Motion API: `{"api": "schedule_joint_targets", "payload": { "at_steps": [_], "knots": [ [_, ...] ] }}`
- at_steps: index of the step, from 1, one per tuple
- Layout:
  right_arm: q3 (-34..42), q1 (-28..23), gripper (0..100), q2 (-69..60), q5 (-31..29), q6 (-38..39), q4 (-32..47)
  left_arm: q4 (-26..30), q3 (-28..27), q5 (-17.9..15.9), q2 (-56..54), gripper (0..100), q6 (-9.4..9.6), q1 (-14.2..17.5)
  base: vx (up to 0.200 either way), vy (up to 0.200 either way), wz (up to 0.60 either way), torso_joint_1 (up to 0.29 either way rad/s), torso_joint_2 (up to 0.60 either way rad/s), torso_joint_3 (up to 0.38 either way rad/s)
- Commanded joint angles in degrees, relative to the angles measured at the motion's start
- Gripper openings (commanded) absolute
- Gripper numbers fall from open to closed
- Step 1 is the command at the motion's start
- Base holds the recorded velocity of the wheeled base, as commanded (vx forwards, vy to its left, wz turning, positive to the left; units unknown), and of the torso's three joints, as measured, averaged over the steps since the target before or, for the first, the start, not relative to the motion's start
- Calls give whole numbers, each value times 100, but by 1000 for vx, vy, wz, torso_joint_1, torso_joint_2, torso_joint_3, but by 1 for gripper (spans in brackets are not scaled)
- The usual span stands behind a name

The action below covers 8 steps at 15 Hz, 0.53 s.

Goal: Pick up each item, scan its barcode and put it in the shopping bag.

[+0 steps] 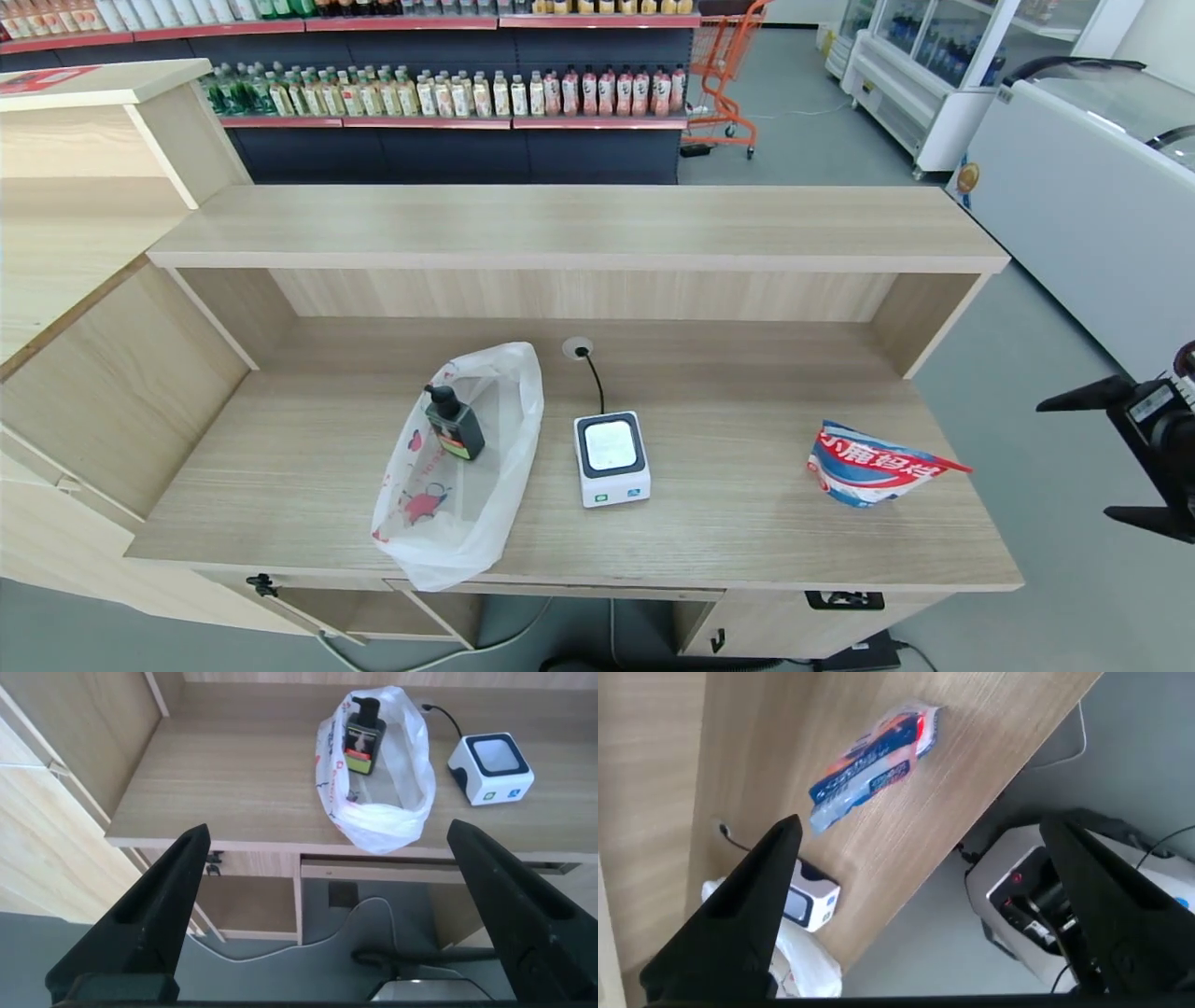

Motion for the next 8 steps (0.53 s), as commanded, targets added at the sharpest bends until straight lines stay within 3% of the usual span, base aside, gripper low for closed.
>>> {"api": "schedule_joint_targets", "payload": {
  "at_steps": [1,5,8],
  "knots": [
    [-192,48,100,716,-245,283,-18,-1,0,9,-1,100,2,1,0,0,0,0,0,0],
    [-570,39,100,1577,-298,688,-88,-1,0,0,-1,100,2,1,0,0,0,0,0,0],
    [-755,56,100,2263,-289,714,-738,-1,0,0,-1,100,2,1,0,0,0,0,0,0]
  ]
}}
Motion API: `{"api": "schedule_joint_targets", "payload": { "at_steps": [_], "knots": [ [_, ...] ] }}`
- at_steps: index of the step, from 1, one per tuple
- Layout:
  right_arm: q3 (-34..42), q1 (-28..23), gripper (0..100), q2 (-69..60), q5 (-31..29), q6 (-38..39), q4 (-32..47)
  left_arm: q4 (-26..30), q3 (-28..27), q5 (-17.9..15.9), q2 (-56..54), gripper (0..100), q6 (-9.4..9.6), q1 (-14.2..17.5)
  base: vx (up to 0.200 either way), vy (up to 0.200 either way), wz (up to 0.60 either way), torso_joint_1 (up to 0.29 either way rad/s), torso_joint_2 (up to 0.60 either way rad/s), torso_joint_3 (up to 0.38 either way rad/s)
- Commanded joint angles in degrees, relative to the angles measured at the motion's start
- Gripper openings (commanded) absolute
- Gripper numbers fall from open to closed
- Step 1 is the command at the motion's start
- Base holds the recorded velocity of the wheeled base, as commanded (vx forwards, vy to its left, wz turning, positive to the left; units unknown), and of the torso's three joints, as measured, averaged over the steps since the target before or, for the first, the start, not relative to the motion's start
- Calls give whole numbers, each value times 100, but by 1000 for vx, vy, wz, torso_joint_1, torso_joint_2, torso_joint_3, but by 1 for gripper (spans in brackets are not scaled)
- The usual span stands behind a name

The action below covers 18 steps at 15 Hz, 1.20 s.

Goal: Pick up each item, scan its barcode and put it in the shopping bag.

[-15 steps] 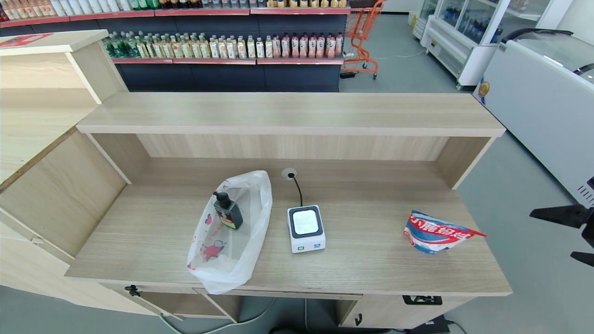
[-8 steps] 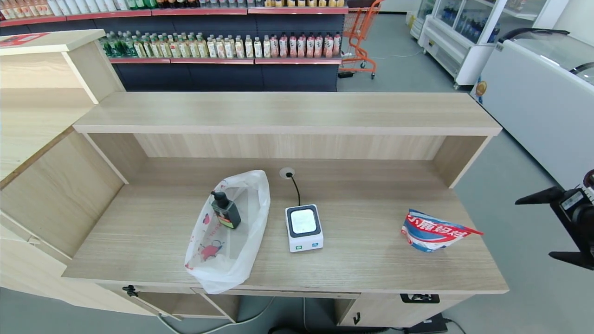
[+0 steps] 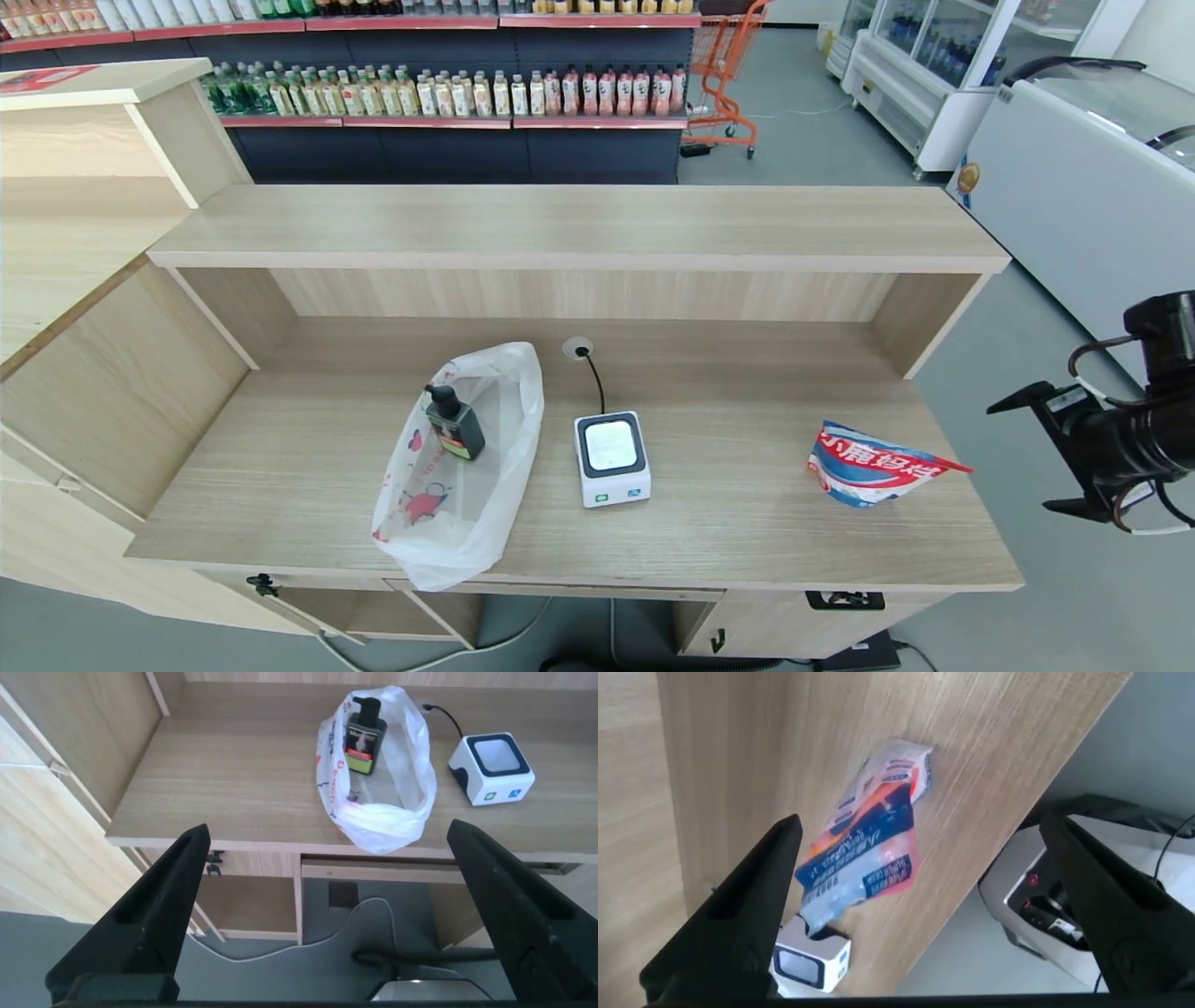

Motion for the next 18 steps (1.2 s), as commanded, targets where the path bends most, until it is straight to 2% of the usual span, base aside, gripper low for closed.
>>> {"api": "schedule_joint_targets", "payload": {
  "at_steps": [1,6,8,12,17,18],
  "knots": [
    [-97,99,100,690,20,2,-369,-1,0,9,-1,100,2,1,0,0,0,0,0,0],
    [-88,618,100,1182,-16,-33,-800,-1,0,9,-1,100,2,1,0,0,0,0,0,0],
    [-123,899,100,1314,-24,-16,-1195,-1,0,0,-1,100,2,1,0,0,0,0,0,0],
    [-132,1084,100,1586,-33,-7,-1740,-1,0,0,-1,100,2,1,0,0,0,0,0,0],
    [-132,1198,100,2026,-332,-42,-2373,-1,0,0,-1,100,2,1,0,0,0,0,0,0],
    [-132,1224,0,2061,-350,-51,-2426,-1,0,0,-1,100,2,1,0,0,0,0,0,0]
  ]
}}
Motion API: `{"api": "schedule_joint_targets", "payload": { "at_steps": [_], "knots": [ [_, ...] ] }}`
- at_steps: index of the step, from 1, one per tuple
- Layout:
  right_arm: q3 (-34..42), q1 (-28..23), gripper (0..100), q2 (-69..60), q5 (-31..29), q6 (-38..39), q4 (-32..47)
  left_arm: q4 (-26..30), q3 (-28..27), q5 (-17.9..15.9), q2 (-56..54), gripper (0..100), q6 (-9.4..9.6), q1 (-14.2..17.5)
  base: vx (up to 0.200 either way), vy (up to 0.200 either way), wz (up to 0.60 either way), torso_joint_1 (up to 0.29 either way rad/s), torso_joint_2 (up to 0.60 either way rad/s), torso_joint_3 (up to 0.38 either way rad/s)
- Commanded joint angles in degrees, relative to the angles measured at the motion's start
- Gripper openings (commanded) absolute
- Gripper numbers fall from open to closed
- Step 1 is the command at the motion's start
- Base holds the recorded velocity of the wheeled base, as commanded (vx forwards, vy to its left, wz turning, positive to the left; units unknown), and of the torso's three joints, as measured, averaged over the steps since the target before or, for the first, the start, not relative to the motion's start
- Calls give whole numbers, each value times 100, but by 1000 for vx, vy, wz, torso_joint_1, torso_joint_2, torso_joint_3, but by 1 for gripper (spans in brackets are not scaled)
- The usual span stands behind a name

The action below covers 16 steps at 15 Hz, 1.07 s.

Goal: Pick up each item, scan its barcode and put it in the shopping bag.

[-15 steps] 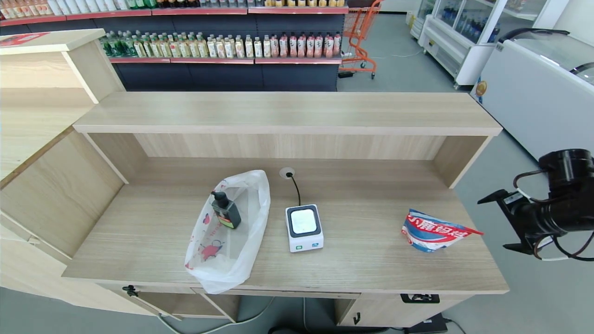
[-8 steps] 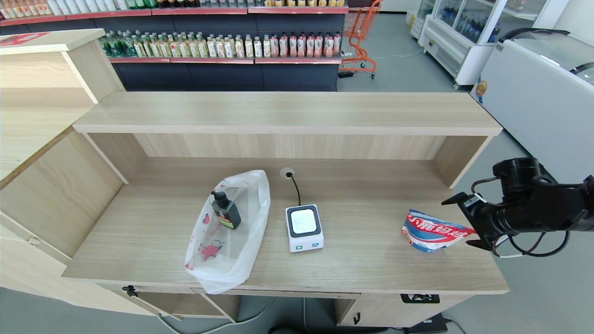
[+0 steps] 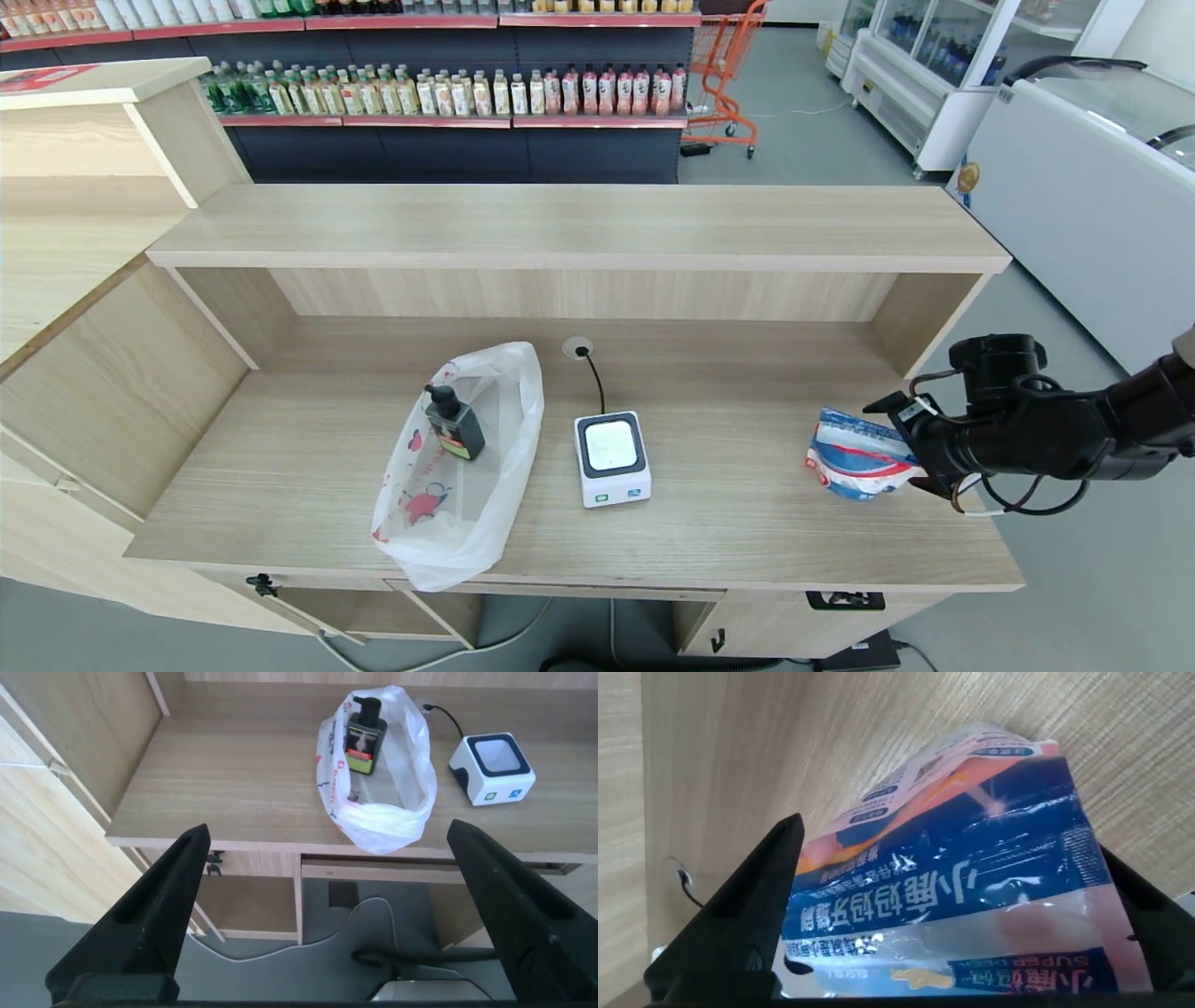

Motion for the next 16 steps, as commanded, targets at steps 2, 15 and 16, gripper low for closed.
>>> {"api": "schedule_joint_targets", "payload": {
  "at_steps": [2,15,16],
  "knots": [
    [-5,22,0,120,-54,-140,-47,-1,0,0,-1,100,2,1,0,0,0,0,0,0],
    [487,356,0,322,-722,-2241,-267,-1,0,0,-1,100,2,1,0,0,0,0,0,0],
    [496,382,0,392,-722,-2320,-460,-1,0,0,-1,100,2,1,0,0,0,0,0,0]
  ]
}}
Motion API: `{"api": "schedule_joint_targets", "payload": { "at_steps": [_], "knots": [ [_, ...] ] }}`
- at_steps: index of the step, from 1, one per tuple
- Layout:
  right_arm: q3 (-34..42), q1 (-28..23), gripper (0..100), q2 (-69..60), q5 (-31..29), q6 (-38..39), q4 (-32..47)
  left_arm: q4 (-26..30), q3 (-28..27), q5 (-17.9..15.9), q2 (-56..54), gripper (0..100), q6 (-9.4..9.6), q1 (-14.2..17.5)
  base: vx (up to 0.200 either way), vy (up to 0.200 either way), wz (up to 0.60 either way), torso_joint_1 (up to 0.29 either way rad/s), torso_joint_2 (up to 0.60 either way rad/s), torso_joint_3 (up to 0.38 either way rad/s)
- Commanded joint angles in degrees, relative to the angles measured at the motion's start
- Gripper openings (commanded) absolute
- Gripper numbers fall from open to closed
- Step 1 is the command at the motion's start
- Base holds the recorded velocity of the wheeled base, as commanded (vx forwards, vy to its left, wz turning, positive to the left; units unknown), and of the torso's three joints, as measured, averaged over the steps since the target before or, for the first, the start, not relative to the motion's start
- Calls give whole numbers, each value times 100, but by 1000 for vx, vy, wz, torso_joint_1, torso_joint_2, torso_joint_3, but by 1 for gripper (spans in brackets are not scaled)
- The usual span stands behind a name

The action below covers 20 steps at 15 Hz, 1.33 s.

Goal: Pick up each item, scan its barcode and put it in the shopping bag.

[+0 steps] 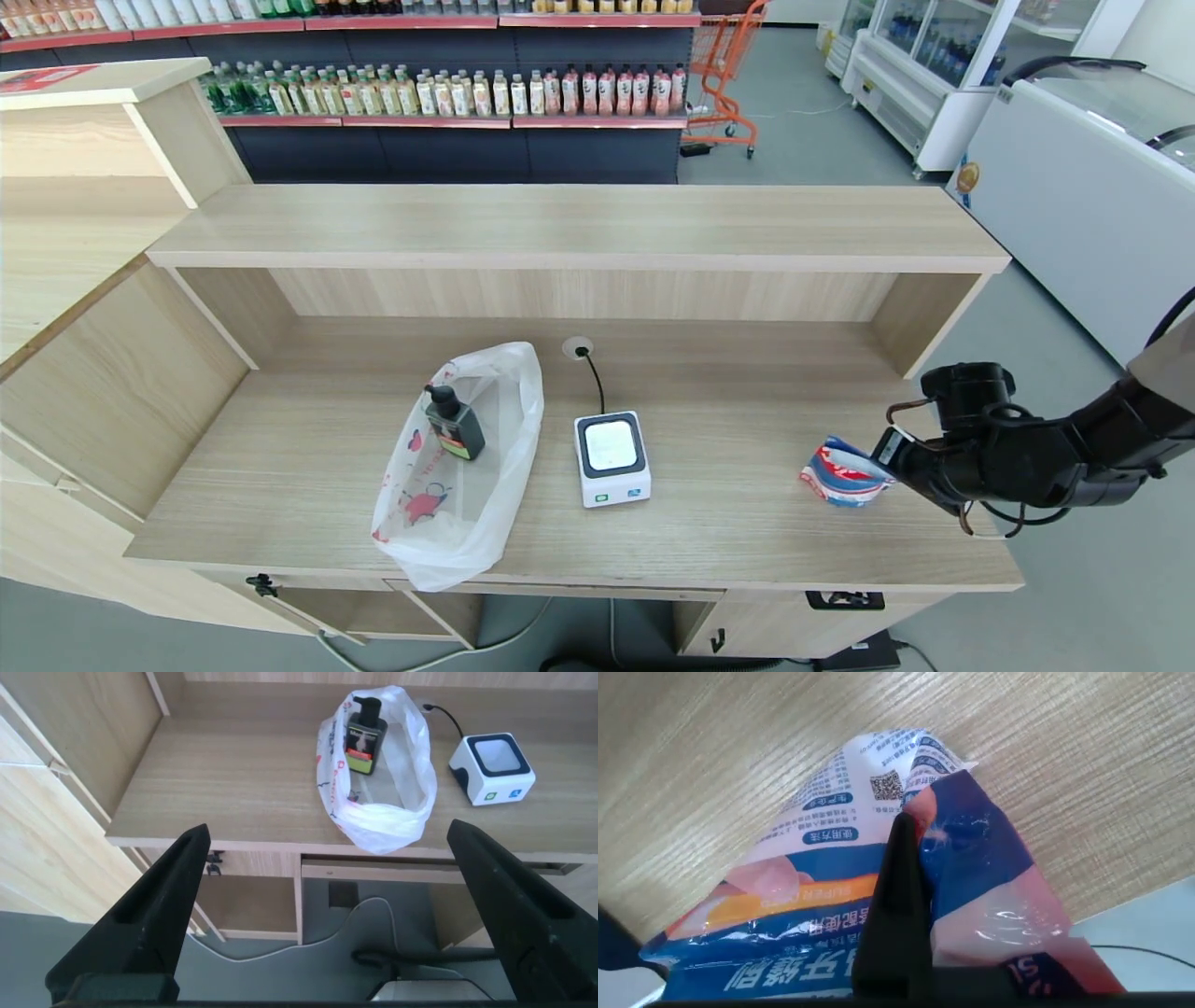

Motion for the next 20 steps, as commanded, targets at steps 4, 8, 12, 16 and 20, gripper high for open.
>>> {"api": "schedule_joint_targets", "payload": {
  "at_steps": [4,8,12,16,20],
  "knots": [
    [54,150,0,535,-8,-353,-408,-1,0,9,-1,100,2,1,0,0,0,0,0,0],
    [90,308,0,166,-289,-432,-1155,-1,0,0,-1,100,2,1,0,0,0,0,0,0],
    [204,211,0,-1944,2427,-854,-1313,-1,0,0,-1,100,2,1,0,0,0,0,0,0],
    [1162,-404,0,-2594,5828,-1777,-3159,-1,0,9,-1,100,2,1,0,0,0,0,0,0],
    [1373,-255,0,-2629,7050,-1408,-4776,-1,0,0,-1,100,2,1,0,0,0,0,0,0]
  ]
}}
